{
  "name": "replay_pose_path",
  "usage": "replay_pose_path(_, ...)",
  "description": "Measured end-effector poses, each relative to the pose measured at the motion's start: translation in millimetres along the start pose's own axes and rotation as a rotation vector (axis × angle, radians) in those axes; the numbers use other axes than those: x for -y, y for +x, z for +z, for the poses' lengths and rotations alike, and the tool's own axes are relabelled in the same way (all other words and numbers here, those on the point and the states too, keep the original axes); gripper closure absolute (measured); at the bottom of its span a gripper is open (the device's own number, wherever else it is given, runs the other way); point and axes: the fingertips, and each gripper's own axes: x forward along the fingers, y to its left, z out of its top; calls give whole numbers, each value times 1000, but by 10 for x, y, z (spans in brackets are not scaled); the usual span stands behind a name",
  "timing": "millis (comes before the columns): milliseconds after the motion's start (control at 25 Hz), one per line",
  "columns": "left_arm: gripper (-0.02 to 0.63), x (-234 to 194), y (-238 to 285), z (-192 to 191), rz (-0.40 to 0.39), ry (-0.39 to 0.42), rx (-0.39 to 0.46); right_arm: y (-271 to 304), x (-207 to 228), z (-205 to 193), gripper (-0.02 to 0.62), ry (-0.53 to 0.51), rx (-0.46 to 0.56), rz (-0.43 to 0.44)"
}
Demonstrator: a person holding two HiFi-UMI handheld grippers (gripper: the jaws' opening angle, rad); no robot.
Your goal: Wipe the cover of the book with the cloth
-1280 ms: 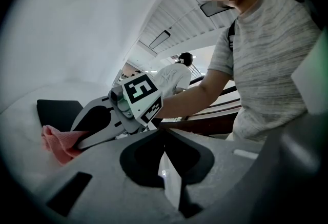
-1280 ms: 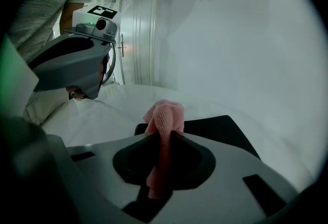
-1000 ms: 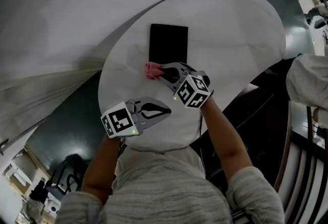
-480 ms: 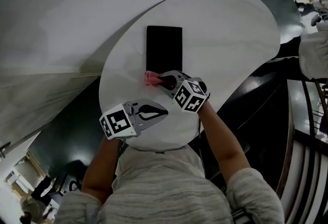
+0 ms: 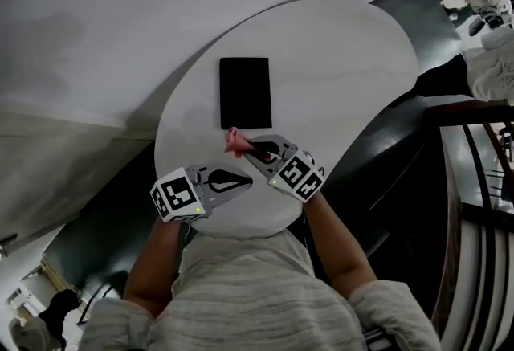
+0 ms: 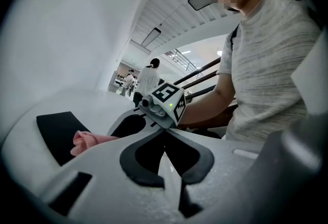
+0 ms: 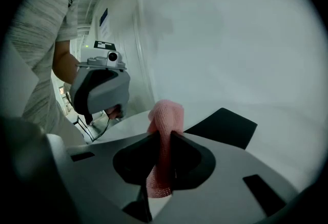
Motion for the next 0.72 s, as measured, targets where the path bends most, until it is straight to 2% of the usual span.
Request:
replay_pose_path(360, 592, 196, -1, 170, 5, 53, -2, -534, -106, 341, 543, 98, 187, -153)
replay_pose_path(720, 592, 507, -194, 317, 1, 112, 22, -934, -484, 669, 543, 195, 349, -220)
